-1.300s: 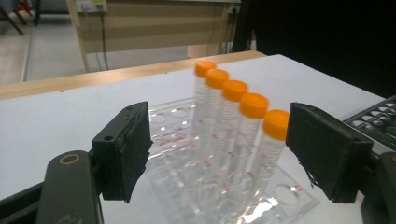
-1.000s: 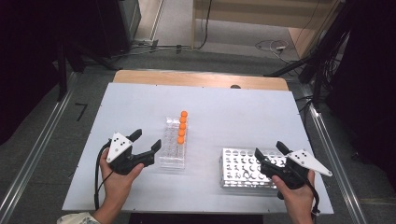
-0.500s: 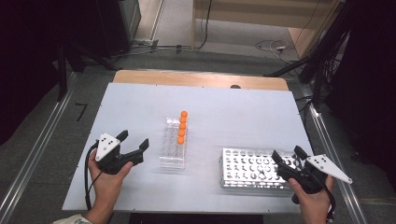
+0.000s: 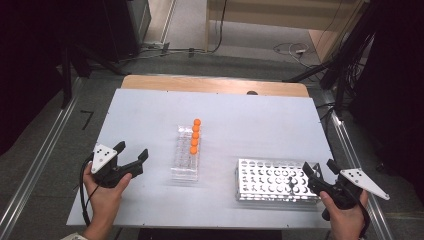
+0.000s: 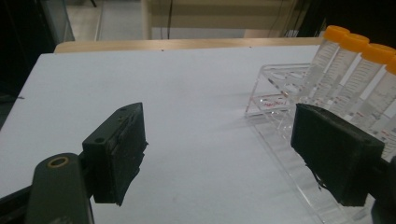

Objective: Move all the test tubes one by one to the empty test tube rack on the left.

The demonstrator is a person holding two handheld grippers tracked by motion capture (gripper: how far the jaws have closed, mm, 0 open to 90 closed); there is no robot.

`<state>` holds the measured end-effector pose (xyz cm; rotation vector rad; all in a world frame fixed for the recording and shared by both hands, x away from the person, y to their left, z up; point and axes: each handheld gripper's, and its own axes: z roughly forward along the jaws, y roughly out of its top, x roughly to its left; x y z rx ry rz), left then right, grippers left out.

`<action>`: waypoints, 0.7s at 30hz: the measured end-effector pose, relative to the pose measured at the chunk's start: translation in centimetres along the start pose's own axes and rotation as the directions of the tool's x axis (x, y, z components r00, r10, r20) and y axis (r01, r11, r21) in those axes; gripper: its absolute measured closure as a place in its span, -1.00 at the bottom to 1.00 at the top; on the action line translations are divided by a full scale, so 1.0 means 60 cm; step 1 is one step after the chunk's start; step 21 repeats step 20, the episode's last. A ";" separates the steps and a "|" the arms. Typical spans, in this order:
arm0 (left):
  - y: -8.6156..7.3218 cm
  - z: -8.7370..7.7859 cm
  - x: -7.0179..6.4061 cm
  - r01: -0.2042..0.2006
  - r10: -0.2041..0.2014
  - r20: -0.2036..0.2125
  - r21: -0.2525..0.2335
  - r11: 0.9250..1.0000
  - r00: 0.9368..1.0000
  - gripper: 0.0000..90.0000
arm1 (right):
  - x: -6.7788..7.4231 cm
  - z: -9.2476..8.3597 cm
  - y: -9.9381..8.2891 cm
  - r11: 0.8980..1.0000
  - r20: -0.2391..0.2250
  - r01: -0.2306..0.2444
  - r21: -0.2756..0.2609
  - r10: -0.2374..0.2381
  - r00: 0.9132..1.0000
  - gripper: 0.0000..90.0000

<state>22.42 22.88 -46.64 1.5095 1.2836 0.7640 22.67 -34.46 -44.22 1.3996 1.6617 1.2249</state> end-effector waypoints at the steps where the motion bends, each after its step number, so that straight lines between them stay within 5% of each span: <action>1: 0.000 -0.001 0.003 0.005 -0.005 -0.004 0.000 1.000 1.000 -0.57 | -0.002 -0.001 0.000 1.000 0.005 -0.003 0.001 0.003 1.000 -0.68; 21: -0.016 -0.003 0.049 0.050 -0.045 -0.085 0.054 0.997 0.995 -0.60 | -0.047 -0.013 -0.009 0.999 0.070 -0.049 -0.001 0.049 0.996 -0.68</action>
